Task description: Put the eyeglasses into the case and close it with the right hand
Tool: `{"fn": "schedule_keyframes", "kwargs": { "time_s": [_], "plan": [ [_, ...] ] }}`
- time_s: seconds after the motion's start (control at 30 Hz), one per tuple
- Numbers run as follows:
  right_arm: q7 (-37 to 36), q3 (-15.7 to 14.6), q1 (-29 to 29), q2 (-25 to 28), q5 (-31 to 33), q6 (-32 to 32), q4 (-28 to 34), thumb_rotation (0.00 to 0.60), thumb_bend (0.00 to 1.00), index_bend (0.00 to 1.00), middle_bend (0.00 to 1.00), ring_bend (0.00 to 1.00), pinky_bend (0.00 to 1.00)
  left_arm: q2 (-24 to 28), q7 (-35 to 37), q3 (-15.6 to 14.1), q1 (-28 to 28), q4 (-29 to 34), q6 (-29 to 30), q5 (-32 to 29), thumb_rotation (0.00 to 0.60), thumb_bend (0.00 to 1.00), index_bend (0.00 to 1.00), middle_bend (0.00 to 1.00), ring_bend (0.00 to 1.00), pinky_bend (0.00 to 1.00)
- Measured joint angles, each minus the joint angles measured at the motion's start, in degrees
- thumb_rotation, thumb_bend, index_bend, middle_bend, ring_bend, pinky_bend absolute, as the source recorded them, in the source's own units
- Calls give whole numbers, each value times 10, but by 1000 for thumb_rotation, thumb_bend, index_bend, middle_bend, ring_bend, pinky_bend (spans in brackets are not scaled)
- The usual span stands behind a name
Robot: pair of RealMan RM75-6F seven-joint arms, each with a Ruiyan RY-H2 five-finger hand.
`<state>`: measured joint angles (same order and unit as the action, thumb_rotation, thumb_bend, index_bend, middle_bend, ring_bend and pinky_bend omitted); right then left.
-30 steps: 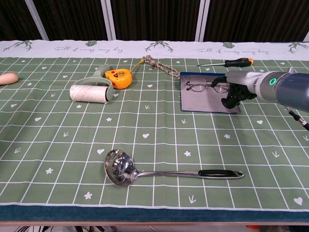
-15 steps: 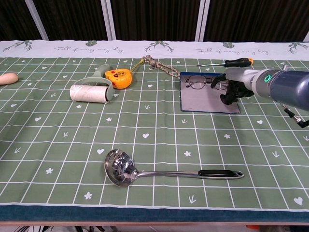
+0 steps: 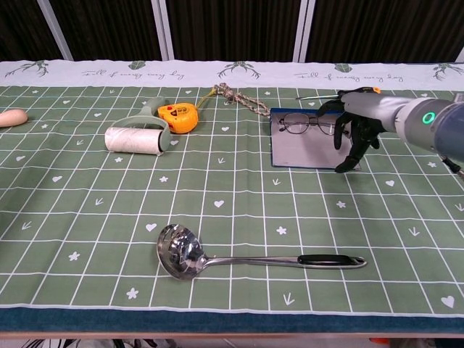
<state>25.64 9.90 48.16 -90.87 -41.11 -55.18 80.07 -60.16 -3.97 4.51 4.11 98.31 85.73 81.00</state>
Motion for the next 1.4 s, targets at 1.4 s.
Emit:
{"fn": "schedule_keyframes", "kwargs": {
  "time_s": [1.4],
  "plan": [
    [-99,7,-75,-190,-238,-94,-261,600,43,130,170,131,226,-8,-13,2,-2,-7,8,0,600,318,97,0,0,0]
  ]
}}
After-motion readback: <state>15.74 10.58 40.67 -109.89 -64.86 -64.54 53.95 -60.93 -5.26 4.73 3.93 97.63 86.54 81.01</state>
